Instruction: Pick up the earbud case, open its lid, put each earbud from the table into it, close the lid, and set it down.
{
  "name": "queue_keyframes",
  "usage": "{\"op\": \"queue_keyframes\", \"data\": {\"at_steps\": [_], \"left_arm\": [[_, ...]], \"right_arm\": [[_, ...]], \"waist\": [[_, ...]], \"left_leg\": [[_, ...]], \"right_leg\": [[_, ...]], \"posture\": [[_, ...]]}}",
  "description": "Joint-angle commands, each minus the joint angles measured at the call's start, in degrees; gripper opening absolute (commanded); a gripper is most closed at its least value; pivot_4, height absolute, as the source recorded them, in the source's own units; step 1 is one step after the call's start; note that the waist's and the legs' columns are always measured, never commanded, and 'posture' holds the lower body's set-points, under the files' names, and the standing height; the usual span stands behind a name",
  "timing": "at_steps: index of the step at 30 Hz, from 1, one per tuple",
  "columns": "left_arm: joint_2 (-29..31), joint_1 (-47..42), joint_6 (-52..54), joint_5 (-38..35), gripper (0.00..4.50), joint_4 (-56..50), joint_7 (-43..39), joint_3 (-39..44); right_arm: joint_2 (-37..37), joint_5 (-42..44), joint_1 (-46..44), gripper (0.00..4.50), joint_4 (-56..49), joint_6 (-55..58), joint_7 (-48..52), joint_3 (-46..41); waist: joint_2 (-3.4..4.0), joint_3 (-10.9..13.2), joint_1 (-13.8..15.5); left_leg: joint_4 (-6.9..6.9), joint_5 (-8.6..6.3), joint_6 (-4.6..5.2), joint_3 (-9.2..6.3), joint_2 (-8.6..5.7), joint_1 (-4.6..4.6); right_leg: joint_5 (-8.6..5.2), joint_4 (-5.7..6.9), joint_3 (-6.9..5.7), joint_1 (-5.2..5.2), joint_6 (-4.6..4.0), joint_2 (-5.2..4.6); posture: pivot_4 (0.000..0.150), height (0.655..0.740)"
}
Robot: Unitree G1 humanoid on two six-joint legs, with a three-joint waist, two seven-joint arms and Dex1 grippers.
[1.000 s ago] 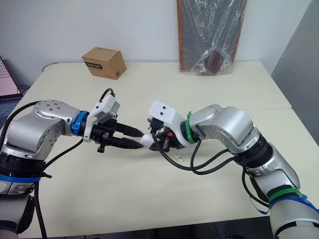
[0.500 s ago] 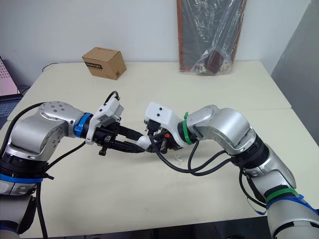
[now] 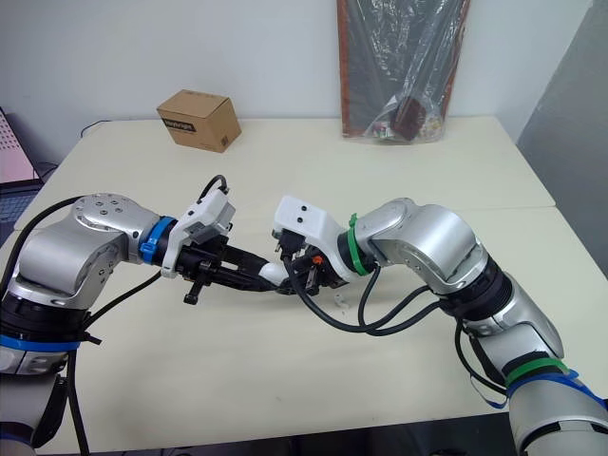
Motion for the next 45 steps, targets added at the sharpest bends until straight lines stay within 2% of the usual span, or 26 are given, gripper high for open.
{"op": "queue_keyframes", "data": {"at_steps": [1, 17, 18, 19, 22, 34, 39, 45], "left_arm": [[-0.06, 0.07, 0.40, -1.02, 0.78, -1.71, -0.25, 0.57], [-0.75, 0.60, -0.33, -1.06, 0.78, -2.66, 0.51, 0.74], [-0.99, 0.60, -0.16, -1.26, 0.78, -2.67, 0.83, 1.00], [-1.21, 0.64, 0.00, -1.44, 0.78, -2.69, 1.16, 1.26], [-1.50, 1.07, -0.38, -1.41, 0.78, -2.61, 1.85, 1.80], [-3.78, 8.34, -3.29, -3.33, 0.78, -3.10, 7.40, 7.70], [-6.77, 13.49, -5.97, -4.55, 0.78, -3.57, 11.29, 11.98], [-9.98, 15.81, -5.44, -7.85, 0.78, -1.43, 13.50, 15.27]], "right_arm": [[0.79, -0.84, -1.78, 0.80, -1.62, -1.18, -0.33, -1.47], [1.50, 0.27, -1.84, 0.80, -1.64, -0.05, 0.80, -2.41], [1.46, 0.32, -1.91, 1.53, -1.88, -0.18, 0.95, -2.48], [1.43, 0.07, -1.89, 1.76, -2.07, -0.52, 0.81, -2.55], [1.14, -0.72, -1.83, 2.82, -2.31, -1.41, 0.55, -2.46], [-1.64, 1.74, 2.43, 2.82, -5.67, -0.95, 0.04, -9.64], [2.46, 1.65, 6.92, 2.82, -8.12, -3.88, -6.73, -17.73], [4.88, 1.69, 11.32, 2.82, -9.69, -7.81, -10.34, -20.72]], "waist": [[0.00, 0.00, 0.00], [0.00, 0.00, 0.00], [0.00, 0.00, 0.00], [0.00, 0.00, 0.00], [0.00, 0.00, -0.06], [-0.01, 0.00, -0.03], [-0.01, -0.01, 0.01], [-0.01, -0.01, 0.03]], "left_leg": [[0.00, 0.00, 0.00, 0.00, 0.00, 0.00], [0.01, 0.00, 0.00, 0.00, 0.00, 0.00], [0.01, 0.00, 0.00, 0.00, 0.00, 0.00], [0.02, 0.00, 0.00, 0.00, 0.00, 0.00], [0.04, 0.00, 0.00, 0.00, 0.00, 0.01], [0.09, 0.00, 0.00, 0.00, -0.01, 0.02], [0.13, 0.00, 0.00, 0.00, 0.00, 0.07], [0.38, 0.00, -0.01, 0.01, -0.03, 0.08]], "right_leg": [[0.00, 0.00, 0.00, 0.00, 0.00, 0.00], [0.00, 0.02, 0.00, 0.00, 0.00, 0.00], [0.00, 0.02, 0.00, 0.00, 0.00, 0.00], [0.00, 0.02, 0.00, 0.00, 0.00, 0.00], [0.00, 0.06, 0.01, 0.00, 0.00, 0.00], [0.00, 0.13, 0.01, 0.01, 0.00, -0.03], [0.00, 0.29, 0.04, 0.01, 0.00, -0.03], [0.00, 0.52, 0.07, 0.03, 0.00, -0.04]], "posture": [[0.150, 0.7400], [0.150, 0.7400], [0.150, 0.7400], [0.150, 0.7400], [0.150, 0.7400], [0.150, 0.7400], [0.150, 0.7400], [0.150, 0.7400]]}}
